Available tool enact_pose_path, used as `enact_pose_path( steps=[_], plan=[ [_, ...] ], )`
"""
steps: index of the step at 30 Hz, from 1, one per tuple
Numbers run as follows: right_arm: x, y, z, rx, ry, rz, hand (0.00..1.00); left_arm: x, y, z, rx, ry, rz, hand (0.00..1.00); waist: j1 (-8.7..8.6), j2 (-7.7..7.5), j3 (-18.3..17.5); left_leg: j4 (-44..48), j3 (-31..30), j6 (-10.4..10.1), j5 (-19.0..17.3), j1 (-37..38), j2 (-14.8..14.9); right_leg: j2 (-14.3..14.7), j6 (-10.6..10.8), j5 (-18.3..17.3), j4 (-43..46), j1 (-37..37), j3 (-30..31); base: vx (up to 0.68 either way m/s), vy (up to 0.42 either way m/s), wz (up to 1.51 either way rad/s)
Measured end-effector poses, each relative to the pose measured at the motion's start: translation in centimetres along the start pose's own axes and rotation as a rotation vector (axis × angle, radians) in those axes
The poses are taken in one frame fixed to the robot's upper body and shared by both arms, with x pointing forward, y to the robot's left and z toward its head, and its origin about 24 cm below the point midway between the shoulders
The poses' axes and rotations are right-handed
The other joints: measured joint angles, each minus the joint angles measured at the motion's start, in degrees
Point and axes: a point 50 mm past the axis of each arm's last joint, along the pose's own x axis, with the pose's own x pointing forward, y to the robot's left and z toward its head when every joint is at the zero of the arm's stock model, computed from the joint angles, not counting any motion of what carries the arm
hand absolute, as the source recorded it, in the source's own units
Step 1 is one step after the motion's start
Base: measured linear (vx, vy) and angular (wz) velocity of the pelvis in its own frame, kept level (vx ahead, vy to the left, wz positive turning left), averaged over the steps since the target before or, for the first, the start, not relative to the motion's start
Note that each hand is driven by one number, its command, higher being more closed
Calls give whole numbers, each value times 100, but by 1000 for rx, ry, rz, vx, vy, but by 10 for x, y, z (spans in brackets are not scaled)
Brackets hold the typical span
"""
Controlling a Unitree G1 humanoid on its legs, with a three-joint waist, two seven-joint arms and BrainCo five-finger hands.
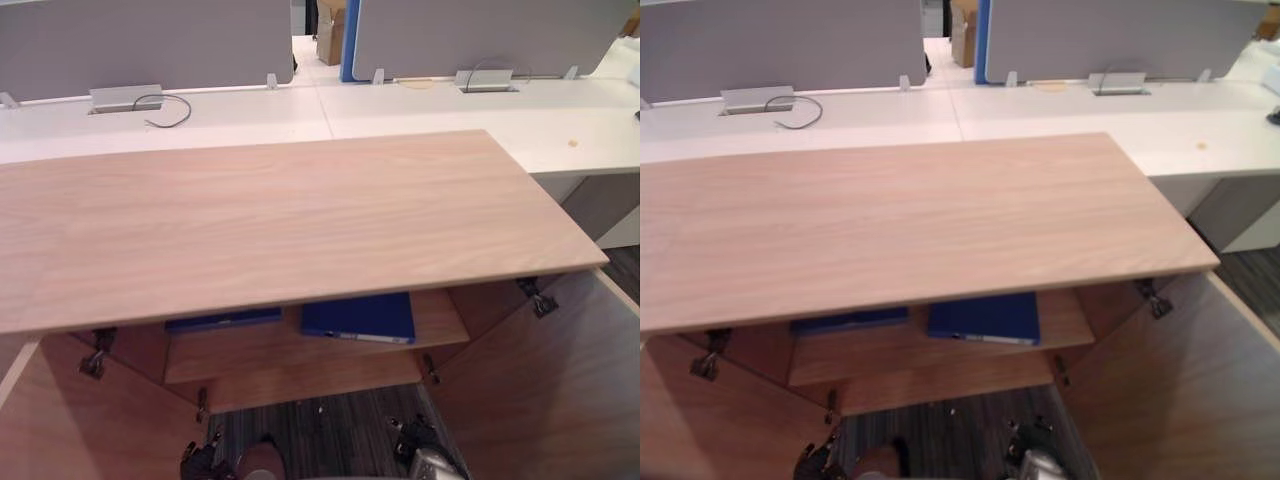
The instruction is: Walk over to the cabinet, pick up the folder, carry it to the office cabinet, place the folder inside the office cabinet, then close the office cabinet door
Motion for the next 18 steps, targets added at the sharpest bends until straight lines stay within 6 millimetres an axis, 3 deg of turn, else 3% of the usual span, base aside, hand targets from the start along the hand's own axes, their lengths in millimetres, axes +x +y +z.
enact_pose_path(
  steps=[2, 4, 12, 14, 16, 18],
  plan=[
    [0, 0, -2, -7, 6, 3, 0, 0, 0, -3, 13, 9, -2, 0, 9, -14, -76, -322, 163, 59, 38, 222, -265, -228, 30, 21, -58, 20, 69, 283, 153, -12],
    [0, 0, -3, -24, 4, 8, 0, -1, -2, -3, 45, 7, -13, 0, 9, -5, -92, -492, 208, 76, 49, 365, -349, -290, 45, 31, -95, 87, 70, 215, 55, -6],
    [-2, 1, -3, -64, -13, 12, 0, -2, -2, -6, 112, 2, -30, 0, 66, -60, -226, -1107, 399, 10, 122, 891, -373, -246, 54, 43, -122, 207, 204, 98, -10, -13],
    [-4, 11, 19, -106, -117, 45, 0, -2, -2, -5, 116, -1, -32, 0, 55, -68, -208, -1182, 568, 11, 122, 973, -374, -280, 57, 45, 27, 89, 389, 35, 52, -49],
    [-11, 26, 52, -134, -272, 98, 0, -2, -2, -4, 126, -7, -36, 0, 69, -23, -208, -1180, 765, 15, 124, 977, -312, -307, 57, 39, 617, -384, 694, -26, 78, -68],
    [-27, 48, 98, -160, -484, 161, 0, -1, -2, 0, 149, -25, -45, 0, 23, -54, -106, -1178, 887, 77, 84, 989, -304, -409, 53, 31, 1538, -1093, 908, -69, 78, -69]
  ],
)
